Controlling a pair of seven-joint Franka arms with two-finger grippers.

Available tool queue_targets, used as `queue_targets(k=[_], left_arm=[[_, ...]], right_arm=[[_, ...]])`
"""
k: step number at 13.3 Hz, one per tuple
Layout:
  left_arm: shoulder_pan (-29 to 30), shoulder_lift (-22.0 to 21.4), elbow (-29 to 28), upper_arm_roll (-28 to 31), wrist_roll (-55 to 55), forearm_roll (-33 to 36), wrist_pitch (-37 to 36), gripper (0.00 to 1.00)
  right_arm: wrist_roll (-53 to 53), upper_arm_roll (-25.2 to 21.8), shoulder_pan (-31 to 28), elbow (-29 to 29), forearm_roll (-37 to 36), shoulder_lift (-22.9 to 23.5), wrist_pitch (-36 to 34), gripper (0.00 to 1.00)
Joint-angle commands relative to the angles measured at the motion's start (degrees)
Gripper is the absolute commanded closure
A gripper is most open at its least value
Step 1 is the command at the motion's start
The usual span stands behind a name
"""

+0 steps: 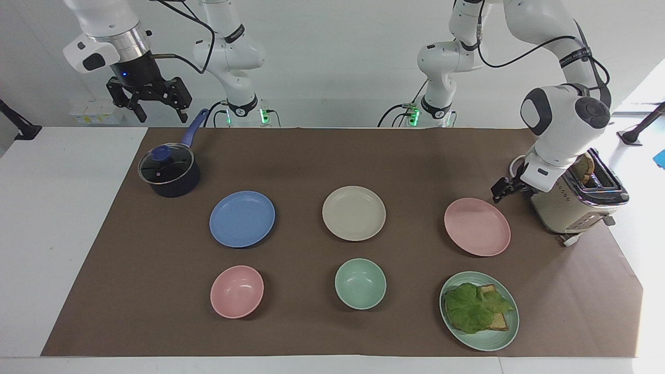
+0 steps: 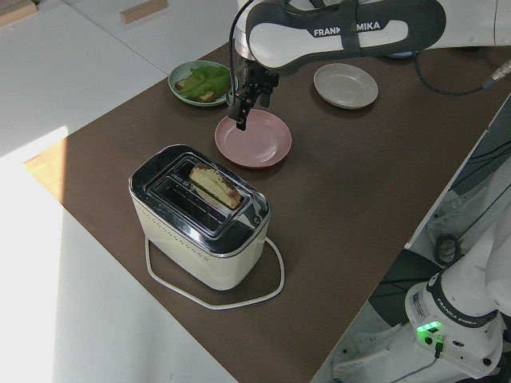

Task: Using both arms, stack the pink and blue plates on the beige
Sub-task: 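Grip the rim of the large pink bowl with the left gripper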

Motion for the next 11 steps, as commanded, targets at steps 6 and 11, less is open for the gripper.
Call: queue_targets(k=[6,11], left_arm=[[2.0,5.4,-2.8,-0.4,-1.8,-0.3,8.0,0.00],[1.9,5.1,-3.6,-0.4,-4.8,-0.6,7.7,0.69]], right_arm=[[-0.1,0.5,-0.6,2.2,0.0,1.3,-0.8,0.00],[-0.1,0.4,-0.6,1.7,0.0,0.8,-0.7,0.00]])
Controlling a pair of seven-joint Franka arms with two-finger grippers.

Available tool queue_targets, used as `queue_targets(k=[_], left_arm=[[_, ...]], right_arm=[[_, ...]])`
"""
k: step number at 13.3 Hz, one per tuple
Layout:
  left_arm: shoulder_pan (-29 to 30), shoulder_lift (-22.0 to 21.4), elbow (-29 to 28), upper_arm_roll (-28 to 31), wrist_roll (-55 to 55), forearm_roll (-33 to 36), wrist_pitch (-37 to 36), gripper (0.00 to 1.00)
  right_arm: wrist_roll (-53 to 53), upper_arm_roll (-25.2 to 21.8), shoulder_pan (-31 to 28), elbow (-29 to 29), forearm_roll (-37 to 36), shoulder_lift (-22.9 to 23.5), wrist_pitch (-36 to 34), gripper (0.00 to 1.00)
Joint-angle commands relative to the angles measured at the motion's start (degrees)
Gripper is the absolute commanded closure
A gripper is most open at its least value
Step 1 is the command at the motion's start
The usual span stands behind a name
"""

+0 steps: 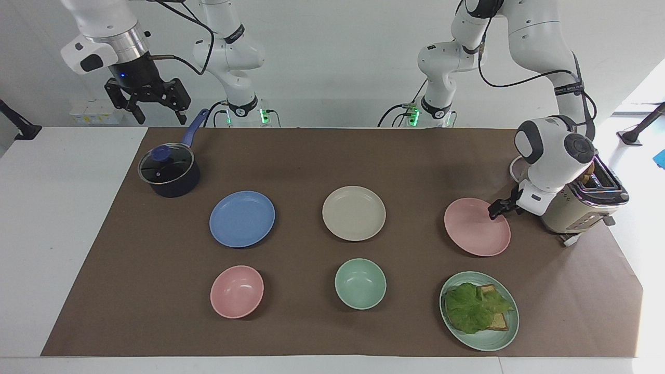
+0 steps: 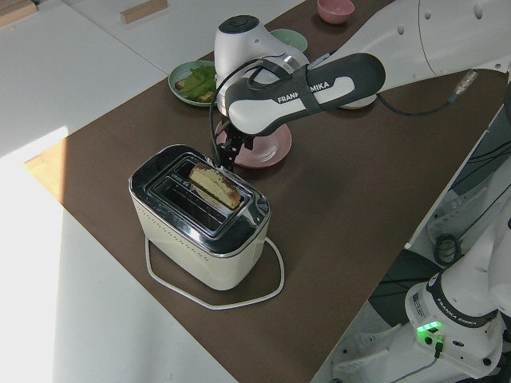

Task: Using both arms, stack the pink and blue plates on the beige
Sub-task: 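Grip the rim of the large pink bowl with the left gripper, then lift the pink bowl with the left gripper and carry it onto the beige plate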

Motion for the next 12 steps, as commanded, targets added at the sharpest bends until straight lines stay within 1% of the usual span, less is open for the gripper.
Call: queue_targets(k=[1,2,6,7,9,10,11,12], left_arm=[[0.3,-0.9,-1.4,-0.3,-0.9,-0.5,0.8,0.91],[0.3,-0.9,-1.4,-0.3,-0.9,-0.5,0.5,1.00],[-0.2,-0.9,-0.9,-0.3,-0.9,-0.5,-1.2,1.00],[-0.2,-0.8,-0.2,-0.3,-0.9,-0.5,-2.9,1.00],[-0.3,-1.0,3.6,-0.4,-0.9,-0.6,-9.9,1.00],[-0.3,-1.3,6.2,-0.6,-1.2,-0.7,-15.0,1.00],[-0.4,-1.3,9.8,-0.8,-1.4,-2.2,-20.2,1.00],[-0.6,-1.5,12.0,-1.2,-1.8,-4.1,-24.0,1.00]], right_arm=[[-0.1,0.3,-0.6,0.9,0.0,0.3,-0.7,0.00],[-0.1,0.3,-0.6,0.8,0.0,0.3,-0.7,0.00],[-0.1,0.3,-0.6,0.8,0.0,0.2,-0.7,0.00],[-0.1,0.3,-0.6,0.8,0.0,0.2,-0.7,0.00],[-0.1,0.3,-0.6,0.8,0.0,0.2,-0.7,0.00],[-0.1,0.4,-0.6,0.8,0.0,0.2,-0.7,0.00],[-0.1,0.3,-0.6,0.8,0.0,0.2,-0.7,0.00],[-0.1,0.4,-0.6,0.8,0.0,0.2,-0.7,0.00]])
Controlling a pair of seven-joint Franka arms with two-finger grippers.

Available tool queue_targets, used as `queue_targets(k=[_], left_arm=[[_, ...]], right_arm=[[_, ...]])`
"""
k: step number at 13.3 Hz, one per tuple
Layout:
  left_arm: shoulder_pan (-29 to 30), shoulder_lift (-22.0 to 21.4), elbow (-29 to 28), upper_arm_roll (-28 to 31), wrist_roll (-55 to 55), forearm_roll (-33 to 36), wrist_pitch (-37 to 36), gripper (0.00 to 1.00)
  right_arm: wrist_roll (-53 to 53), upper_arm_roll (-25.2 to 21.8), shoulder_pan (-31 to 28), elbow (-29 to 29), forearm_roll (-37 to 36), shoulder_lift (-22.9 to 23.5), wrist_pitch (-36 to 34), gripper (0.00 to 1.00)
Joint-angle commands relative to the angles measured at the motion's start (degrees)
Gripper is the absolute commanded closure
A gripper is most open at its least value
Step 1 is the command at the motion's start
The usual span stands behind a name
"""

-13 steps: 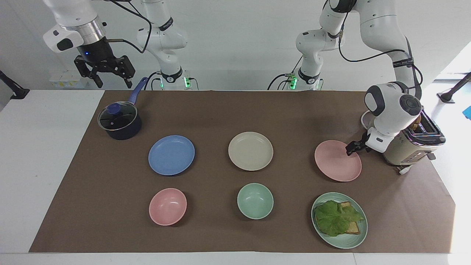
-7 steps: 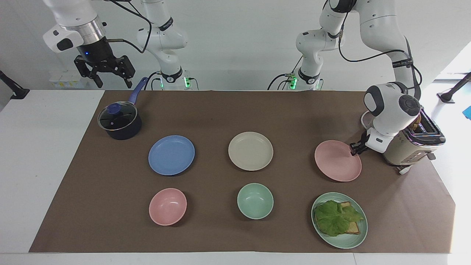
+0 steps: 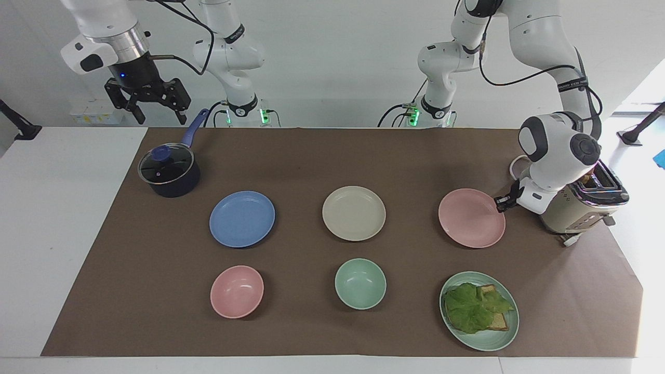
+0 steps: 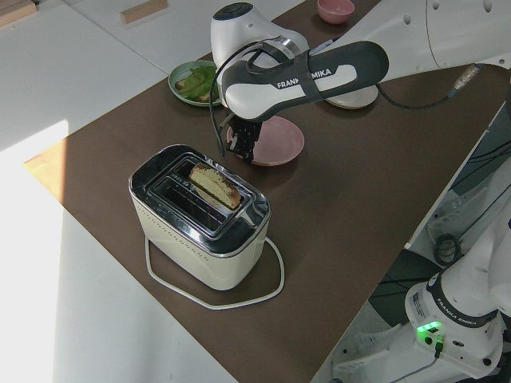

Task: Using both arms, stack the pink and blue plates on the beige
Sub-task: 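Lift the pink bowl with the left gripper and carry it onto the beige plate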

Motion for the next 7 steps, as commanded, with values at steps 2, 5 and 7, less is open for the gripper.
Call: queue_targets(k=[2,5,7], left_arm=[[-3.6,-2.7,5.6,-1.6,-6.4,-4.9,-10.4,1.00],[-15.1,-3.3,5.0,-2.3,-21.7,-5.0,-9.7,1.00],[-20.4,-4.5,2.9,-2.4,-25.2,-8.6,-5.4,1.00]], right_arm=[[-0.1,0.3,-0.6,0.7,0.0,0.2,-0.7,0.00],[-0.1,0.3,-0.7,0.6,0.0,0.1,-0.7,0.00],[-0.1,0.3,-0.7,0.6,0.0,0.1,-0.7,0.00]])
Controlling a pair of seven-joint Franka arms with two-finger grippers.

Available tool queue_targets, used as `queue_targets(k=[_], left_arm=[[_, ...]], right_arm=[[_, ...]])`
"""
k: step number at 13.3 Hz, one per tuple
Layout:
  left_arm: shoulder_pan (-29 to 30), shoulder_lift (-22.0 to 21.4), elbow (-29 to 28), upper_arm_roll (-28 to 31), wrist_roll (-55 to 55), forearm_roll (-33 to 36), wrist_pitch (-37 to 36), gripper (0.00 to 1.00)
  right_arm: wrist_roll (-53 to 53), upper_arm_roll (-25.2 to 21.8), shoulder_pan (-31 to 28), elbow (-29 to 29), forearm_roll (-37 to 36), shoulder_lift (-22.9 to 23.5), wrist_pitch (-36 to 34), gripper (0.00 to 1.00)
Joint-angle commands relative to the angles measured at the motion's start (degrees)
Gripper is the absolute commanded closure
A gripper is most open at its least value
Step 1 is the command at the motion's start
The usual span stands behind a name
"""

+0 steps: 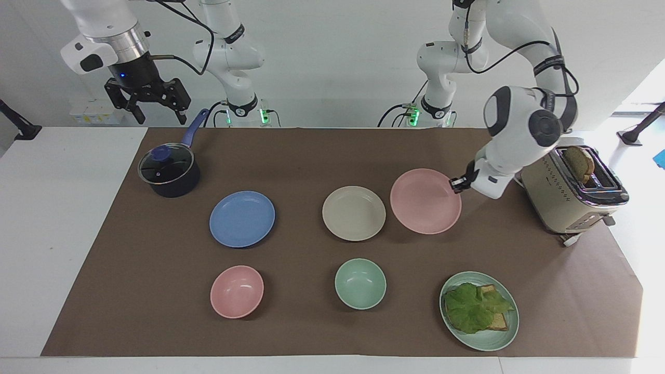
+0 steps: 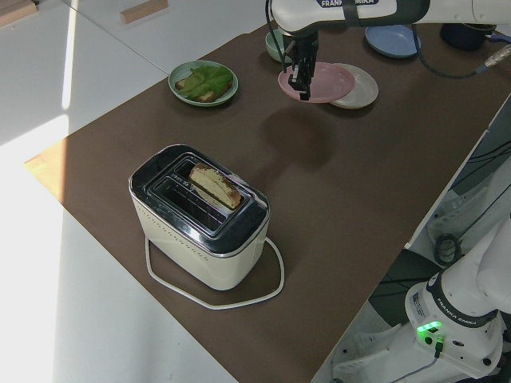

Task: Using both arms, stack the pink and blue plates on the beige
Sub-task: 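Lift the pink bowl with the left gripper and carry it onto the beige plate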

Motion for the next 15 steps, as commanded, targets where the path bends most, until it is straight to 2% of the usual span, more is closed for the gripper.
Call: queue_targets(k=[1,3,5,7,8,9,15], left_arm=[[-5.7,-2.0,-4.2,1.0,-2.8,-4.2,7.0,1.00],[-9.5,-1.3,-6.6,1.0,-2.9,-4.8,11.7,1.00],[-12.1,-0.2,-9.7,1.0,-3.4,-5.2,19.4,1.00],[-12.2,0.0,-10.3,1.0,-2.6,-5.2,21.3,1.00],[-12.3,0.1,-10.1,1.0,-2.6,-5.2,21.3,0.61],[-12.2,0.1,-9.9,1.0,-2.4,-5.2,21.5,0.01],[-10.3,0.0,-9.2,1.7,-2.6,-4.4,18.2,0.00]], right_arm=[[-0.1,0.3,-0.7,0.6,0.0,0.1,-0.7,0.00],[-0.1,0.3,-0.7,0.6,0.0,0.1,-0.7,0.00],[-0.1,0.3,-0.7,0.6,0.0,0.1,-0.7,0.00],[-0.1,0.3,-0.7,0.6,0.0,0.1,-0.7,0.00],[-0.1,0.3,-0.7,0.6,0.0,0.1,-0.7,0.00],[-0.1,0.3,-0.7,0.6,0.0,0.1,-0.7,0.00],[-0.2,0.4,-0.7,0.6,0.0,0.1,-0.6,0.00]])
